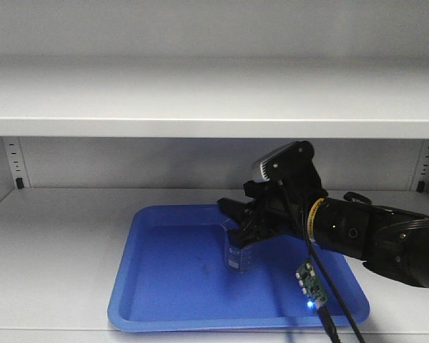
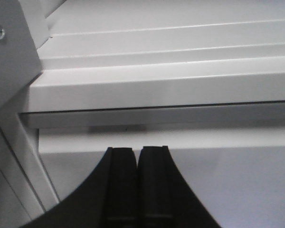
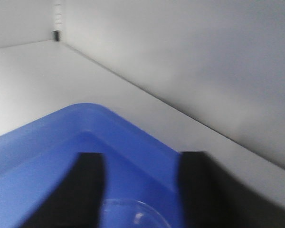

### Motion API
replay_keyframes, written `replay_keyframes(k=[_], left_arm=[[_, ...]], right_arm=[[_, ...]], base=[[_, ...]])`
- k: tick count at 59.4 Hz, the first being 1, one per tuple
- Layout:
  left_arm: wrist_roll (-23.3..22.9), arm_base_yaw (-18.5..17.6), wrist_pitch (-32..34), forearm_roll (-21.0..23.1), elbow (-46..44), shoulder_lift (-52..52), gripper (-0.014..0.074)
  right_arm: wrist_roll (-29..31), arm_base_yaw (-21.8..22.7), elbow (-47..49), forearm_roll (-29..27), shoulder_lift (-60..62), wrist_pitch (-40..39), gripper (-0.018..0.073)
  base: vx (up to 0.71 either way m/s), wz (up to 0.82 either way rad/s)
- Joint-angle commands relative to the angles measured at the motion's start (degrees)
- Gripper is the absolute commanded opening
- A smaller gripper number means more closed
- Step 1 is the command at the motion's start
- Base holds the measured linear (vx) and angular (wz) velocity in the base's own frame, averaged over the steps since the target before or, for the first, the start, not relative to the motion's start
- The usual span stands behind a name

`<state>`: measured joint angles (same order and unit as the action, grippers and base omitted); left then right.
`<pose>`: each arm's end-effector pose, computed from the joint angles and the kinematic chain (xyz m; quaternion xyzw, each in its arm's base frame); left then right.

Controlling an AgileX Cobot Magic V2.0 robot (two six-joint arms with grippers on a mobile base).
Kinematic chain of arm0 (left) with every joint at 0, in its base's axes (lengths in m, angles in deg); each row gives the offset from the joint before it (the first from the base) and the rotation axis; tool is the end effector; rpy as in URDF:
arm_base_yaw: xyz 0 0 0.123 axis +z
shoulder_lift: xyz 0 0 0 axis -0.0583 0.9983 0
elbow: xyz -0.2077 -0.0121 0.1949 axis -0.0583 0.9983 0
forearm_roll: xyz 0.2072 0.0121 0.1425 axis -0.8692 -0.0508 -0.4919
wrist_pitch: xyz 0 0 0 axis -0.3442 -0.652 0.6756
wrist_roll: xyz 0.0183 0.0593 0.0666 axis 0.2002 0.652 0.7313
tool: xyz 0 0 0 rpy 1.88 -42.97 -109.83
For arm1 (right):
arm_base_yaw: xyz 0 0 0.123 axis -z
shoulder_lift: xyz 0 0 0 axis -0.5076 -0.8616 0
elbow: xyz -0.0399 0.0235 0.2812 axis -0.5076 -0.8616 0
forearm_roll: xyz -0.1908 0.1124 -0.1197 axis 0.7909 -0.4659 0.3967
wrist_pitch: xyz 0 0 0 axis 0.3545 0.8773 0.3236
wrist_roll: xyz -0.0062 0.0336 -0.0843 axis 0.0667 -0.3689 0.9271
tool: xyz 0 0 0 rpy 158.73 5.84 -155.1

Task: Pick beaker and place in left cabinet
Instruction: 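Extend the right gripper and lower the beaker onto the blue tray, then open the right gripper and release the beaker on the tray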

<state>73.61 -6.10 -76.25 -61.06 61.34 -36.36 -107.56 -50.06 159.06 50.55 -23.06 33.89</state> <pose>0.0527 0.0032 0.1730 -0.0065 0.7984 0.0054 0.6020 0.3612 0.1591 0.3112 -0.2862 0.7299 0.1853 0.5924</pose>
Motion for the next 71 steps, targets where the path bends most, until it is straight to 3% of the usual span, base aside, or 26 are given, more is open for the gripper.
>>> replay_keyframes(k=[1, 4, 17, 23, 55, 71], left_arm=[[-0.2, -0.3, 4.3, -0.2, -0.9, -0.6, 0.0004], [-0.2, -0.3, 4.3, -0.2, -0.9, -0.6, 0.0004], [-0.2, -0.3, 4.3, -0.2, -0.9, -0.6, 0.0004], [-0.2, -0.3, 4.3, -0.2, -0.9, -0.6, 0.0004], [-0.2, -0.3, 4.3, -0.2, -0.9, -0.6, 0.0004], [-0.2, -0.3, 4.3, -0.2, -0.9, -0.6, 0.0004]], right_arm=[[-5.9, 0.2, 1.6, -0.5, 4.2, 1.1, 0.0073], [-8.8, 0.2, 1.6, 1.3, 4.9, 2.4, -0.0016], [-17.2, 0.2, -0.9, 12.4, 7.0, 4.9, -0.0009], [-18.4, 0.2, -4.9, 14.8, 8.7, 6.7, -0.0007], [-20.1, 0.2, -19.6, 14.9, 25.4, 11.1, -0.0005], [-20.1, 0.2, -21.0, 14.9, 27.1, 11.4, -0.0005]], base=[[0.00, 0.00], [0.00, 0.00], [0.00, 0.00], [0.00, 0.00], [0.00, 0.00], [0.00, 0.00]])
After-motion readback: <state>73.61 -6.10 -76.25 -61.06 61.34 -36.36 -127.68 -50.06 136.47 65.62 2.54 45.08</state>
